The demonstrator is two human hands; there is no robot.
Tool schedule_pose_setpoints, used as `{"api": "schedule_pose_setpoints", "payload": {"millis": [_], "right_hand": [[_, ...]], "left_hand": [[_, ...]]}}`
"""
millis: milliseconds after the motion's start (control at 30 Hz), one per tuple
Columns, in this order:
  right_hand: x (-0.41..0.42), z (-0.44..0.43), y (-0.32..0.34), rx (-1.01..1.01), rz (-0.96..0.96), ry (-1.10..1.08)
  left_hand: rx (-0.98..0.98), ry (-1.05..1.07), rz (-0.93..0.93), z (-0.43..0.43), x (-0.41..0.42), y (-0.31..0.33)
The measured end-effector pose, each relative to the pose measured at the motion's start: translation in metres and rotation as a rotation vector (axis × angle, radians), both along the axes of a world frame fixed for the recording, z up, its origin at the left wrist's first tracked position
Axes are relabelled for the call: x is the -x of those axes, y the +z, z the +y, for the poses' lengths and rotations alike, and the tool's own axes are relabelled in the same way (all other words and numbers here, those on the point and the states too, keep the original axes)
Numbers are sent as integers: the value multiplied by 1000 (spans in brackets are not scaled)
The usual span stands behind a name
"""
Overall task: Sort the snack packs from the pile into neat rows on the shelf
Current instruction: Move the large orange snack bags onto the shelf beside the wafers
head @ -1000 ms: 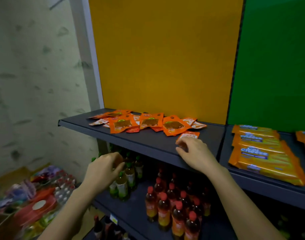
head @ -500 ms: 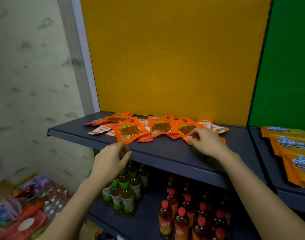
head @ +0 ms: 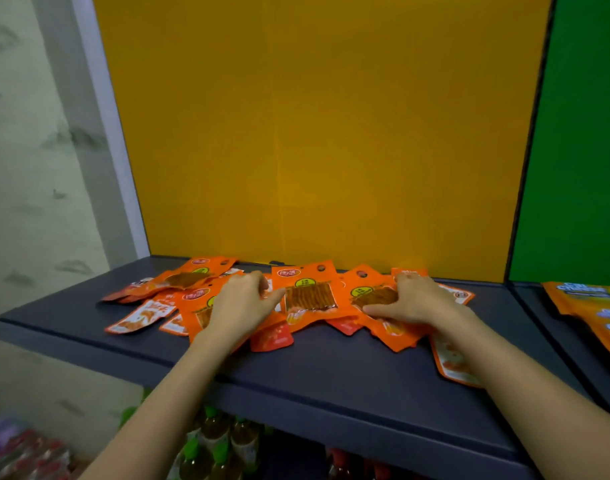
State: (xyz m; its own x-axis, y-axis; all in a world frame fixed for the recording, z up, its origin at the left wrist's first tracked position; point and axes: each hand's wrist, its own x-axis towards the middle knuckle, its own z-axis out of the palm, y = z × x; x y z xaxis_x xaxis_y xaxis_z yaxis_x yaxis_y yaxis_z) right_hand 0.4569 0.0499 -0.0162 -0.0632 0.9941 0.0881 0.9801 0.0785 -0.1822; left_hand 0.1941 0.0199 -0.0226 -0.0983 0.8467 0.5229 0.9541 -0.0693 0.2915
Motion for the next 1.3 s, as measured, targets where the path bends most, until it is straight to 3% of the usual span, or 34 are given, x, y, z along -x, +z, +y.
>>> {"api": "schedule_pose_setpoints", "payload": {"millis": [167,300,533,767,967,1167,1300], "right_hand": [[0,2,0,23,-29,-82],[1,0,2,-31,-64,-143],[1,-5,1,-63,181,-205],[-7,-7,10,-88,416,-305],[-24,-19,16,-159,769,-414],[-33,-50,17,-467,1105,-466],[-38,-94,30,-572,1261,-441]], "left_hand": [[346,137,103,44,-12,1],[514,154,145,65,-15,7],[583,-86,-160,85,-22,5],[459,-239,-404,83,-32,3],[272,-416,-748,84,-31,2],[-84,-515,-910,72,-35,28],[9,-636,-1129,56,-51,53]]}}
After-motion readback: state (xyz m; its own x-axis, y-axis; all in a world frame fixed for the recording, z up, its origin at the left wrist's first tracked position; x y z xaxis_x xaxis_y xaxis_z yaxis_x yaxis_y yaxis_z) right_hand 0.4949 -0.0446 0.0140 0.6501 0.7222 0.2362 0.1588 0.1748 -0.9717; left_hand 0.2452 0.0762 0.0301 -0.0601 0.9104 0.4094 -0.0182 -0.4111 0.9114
